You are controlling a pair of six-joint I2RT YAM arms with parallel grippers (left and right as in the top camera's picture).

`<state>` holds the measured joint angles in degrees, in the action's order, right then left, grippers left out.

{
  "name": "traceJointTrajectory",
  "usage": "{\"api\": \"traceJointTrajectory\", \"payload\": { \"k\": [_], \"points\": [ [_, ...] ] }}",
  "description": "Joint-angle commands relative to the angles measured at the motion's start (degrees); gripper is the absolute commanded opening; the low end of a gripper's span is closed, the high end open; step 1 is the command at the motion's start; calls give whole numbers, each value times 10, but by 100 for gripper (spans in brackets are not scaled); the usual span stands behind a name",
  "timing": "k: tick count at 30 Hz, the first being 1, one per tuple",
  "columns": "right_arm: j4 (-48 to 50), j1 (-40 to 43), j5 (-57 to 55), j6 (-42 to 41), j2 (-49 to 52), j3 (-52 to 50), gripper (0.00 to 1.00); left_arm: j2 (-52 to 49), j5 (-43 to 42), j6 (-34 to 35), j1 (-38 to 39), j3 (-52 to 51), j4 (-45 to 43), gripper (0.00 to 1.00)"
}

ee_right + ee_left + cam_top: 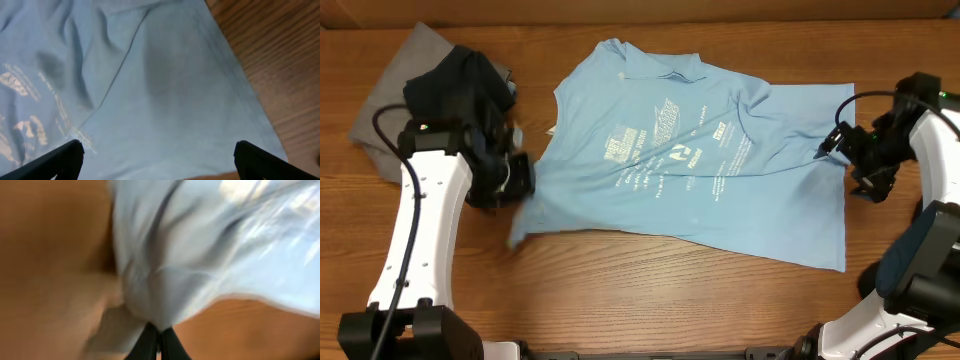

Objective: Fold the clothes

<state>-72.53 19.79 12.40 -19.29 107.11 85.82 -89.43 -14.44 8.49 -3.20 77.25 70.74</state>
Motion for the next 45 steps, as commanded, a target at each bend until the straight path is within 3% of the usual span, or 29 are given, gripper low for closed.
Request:
{"api": "traceJointTrajectory", "payload": {
  "k": [1, 4, 5, 6, 8, 10, 15, 20, 24, 28, 36, 45],
  "points": [
    [24, 0, -8, -5, -6, -23, 100, -9, -43, 8, 21, 7, -113, 4],
    [29, 0, -8, -5, -6, -23, 100, -40, -14, 10, 32, 5, -191, 16],
    [29, 0, -8, -5, -6, -23, 100, -52, -6, 10, 34, 5, -201, 23],
    [28, 0, -8, -5, -6, -23, 100, -64, -3, 15, 36, 5, -203, 39],
    [24, 0, -8, -5, -6, -23, 100, -88, -4, 18, 36, 5, -188, 60],
    [19, 0, -8, -5, -6, -23, 100, -103, -4, 18, 35, 5, -161, 66],
    [13, 0, -8, -4, -6, -23, 100, -110, -13, -29, 40, 5, -64, 47],
    [13, 0, -8, -4, -6, -23, 100, -110, -16, -98, 83, -13, -26, 47],
    [6, 0, -8, -4, -6, -25, 100, -110, 5, -102, 144, -71, -87, 47],
    [10, 0, -8, -4, -6, -35, 100, -111, 55, -51, 186, -142, -154, 62],
    [31, 2, -8, -5, -6, -37, 100, -111, 93, -16, 190, -199, -243, 61],
    [34, 2, -8, -5, -6, -37, 100, -111, 84, -16, 190, -235, -285, 12]
  ]
}}
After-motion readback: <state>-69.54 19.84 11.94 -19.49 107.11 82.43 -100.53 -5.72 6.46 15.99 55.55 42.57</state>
